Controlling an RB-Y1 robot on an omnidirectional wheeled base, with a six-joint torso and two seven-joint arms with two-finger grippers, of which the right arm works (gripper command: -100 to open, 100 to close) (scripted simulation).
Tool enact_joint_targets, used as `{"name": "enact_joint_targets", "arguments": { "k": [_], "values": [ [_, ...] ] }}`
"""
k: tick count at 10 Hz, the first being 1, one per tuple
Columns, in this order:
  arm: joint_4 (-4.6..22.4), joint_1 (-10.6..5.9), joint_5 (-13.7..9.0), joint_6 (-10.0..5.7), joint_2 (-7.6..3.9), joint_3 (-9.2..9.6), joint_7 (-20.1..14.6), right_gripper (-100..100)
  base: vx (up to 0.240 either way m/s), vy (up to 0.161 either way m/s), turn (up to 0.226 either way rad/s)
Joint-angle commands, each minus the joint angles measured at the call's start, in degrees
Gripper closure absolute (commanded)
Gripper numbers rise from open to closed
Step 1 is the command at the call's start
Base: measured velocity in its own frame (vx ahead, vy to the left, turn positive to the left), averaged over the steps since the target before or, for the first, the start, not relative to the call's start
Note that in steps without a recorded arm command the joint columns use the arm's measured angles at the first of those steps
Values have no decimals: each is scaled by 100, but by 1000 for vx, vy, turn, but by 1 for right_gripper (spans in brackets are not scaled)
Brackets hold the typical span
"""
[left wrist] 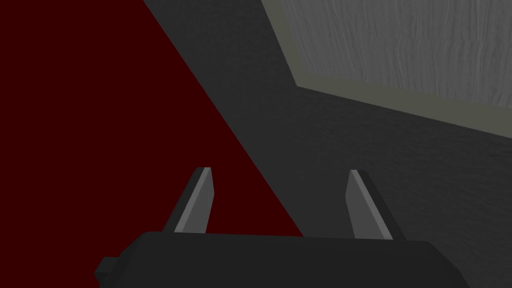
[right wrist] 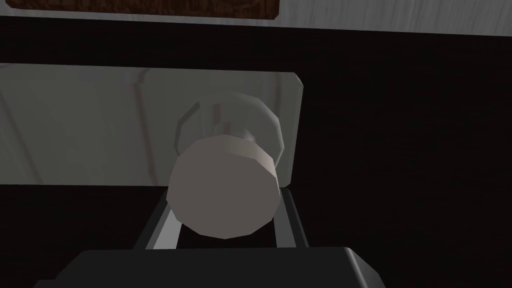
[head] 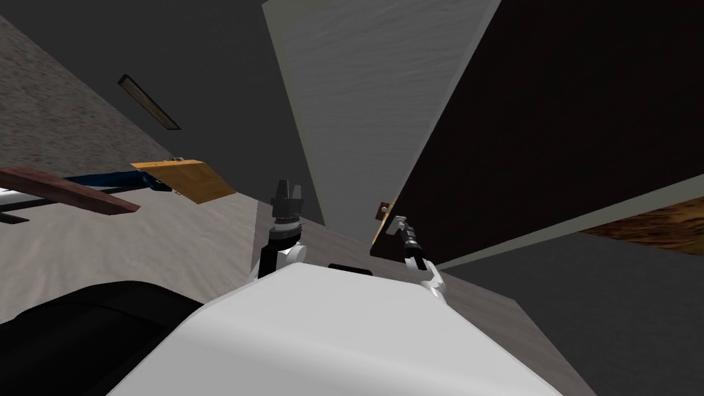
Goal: Pull the door open
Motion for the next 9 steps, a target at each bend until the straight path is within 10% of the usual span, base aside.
{"name": "enact_joint_targets", "arguments": {
  "k": [1, 4, 9],
  "values": [
    [21, 29, 4, 11, 16, 19, 0, 100, -31, -4, 4],
    [21, 29, 4, 11, 16, 19, 0, 100, -14, 1, -3],
    [-143, 245, 100, -202, -308, 383, -404, 100, -190, -104, 149]
  ]
}}
